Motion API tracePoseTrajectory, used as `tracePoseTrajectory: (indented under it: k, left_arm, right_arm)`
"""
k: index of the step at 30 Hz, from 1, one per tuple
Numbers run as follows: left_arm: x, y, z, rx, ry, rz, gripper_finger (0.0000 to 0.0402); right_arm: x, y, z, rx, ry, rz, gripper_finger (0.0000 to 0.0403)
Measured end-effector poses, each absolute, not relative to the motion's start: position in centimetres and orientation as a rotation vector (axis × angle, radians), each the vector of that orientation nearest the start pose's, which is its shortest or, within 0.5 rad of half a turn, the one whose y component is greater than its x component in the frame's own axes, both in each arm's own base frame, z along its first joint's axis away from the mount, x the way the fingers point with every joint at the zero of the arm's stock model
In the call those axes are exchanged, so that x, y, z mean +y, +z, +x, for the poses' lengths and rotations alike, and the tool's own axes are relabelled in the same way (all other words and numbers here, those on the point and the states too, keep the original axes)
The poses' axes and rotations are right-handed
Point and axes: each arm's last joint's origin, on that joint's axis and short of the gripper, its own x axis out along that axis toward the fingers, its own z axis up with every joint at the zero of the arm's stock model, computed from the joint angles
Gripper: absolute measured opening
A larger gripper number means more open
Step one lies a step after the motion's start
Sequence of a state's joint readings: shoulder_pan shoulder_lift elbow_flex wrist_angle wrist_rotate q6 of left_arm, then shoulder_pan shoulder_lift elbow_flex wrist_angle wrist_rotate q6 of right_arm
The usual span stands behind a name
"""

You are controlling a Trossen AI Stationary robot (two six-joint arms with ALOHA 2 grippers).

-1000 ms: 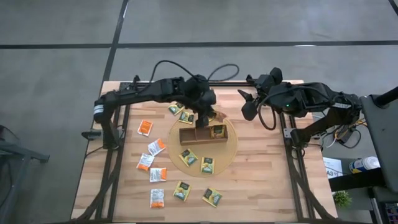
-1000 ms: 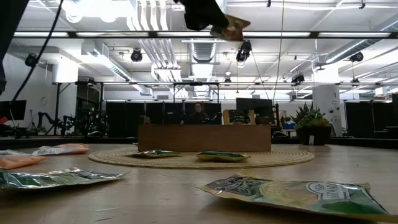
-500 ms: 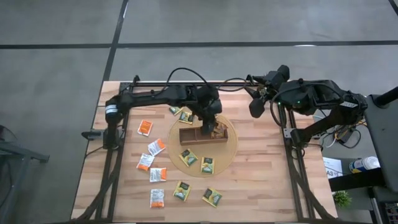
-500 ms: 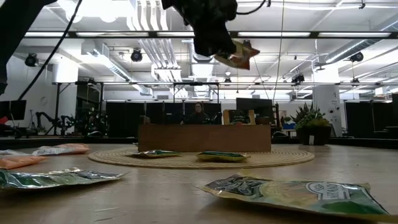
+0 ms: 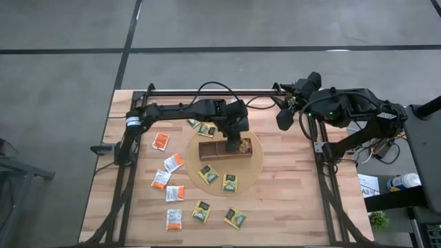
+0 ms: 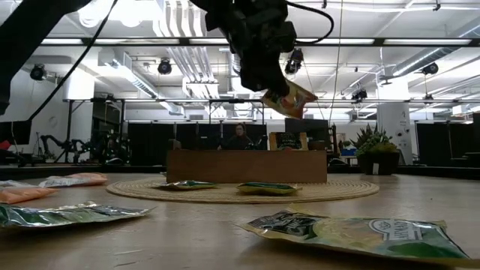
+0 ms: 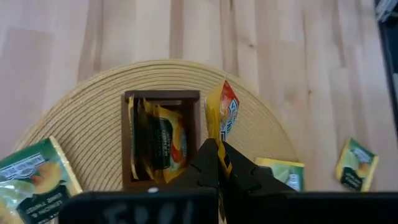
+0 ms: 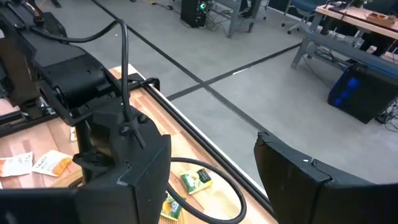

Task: Pick & Place Tea
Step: Put the orange tea bag into the right section of the wooden organizer

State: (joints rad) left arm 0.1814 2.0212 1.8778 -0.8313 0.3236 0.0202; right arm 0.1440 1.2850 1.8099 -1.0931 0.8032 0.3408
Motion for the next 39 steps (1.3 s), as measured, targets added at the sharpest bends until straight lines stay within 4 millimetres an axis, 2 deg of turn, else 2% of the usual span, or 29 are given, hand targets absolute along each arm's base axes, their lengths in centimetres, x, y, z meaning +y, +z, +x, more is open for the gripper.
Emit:
tracePoseTrajectory:
  k: [10,15,22,29,34,39]
  left_arm:
    - [7.3,28.3,43.3,0.963,-0.082,-0.184,0.0]
    - [7.2,28.9,42.9,0.979,-0.098,-0.194,0.0]
    - [6.8,32.3,41.9,1.007,-0.117,-0.172,0.0]
    - [6.5,37.3,41.5,0.877,-0.134,-0.106,0.0]
    - [5.8,40.5,40.9,0.78,-0.164,-0.032,0.0]
    - [5.1,41.9,40.5,0.732,-0.19,0.015,0.0]
  right_arm:
    - [0.8,48.4,20.3,0.402,-0.716,0.056,0.0226]
    - [1.1,47.7,20.5,0.469,-0.607,0.079,0.0226]
    - [1.6,45.6,21.2,0.584,-0.485,0.175,0.0226]
    - [2.1,43.1,22.3,0.679,-0.405,0.241,0.0226]
    - [2.3,41.8,23.2,0.685,-0.395,0.243,0.0226]
    - [2.5,41.4,24.0,0.668,-0.338,0.252,0.0226]
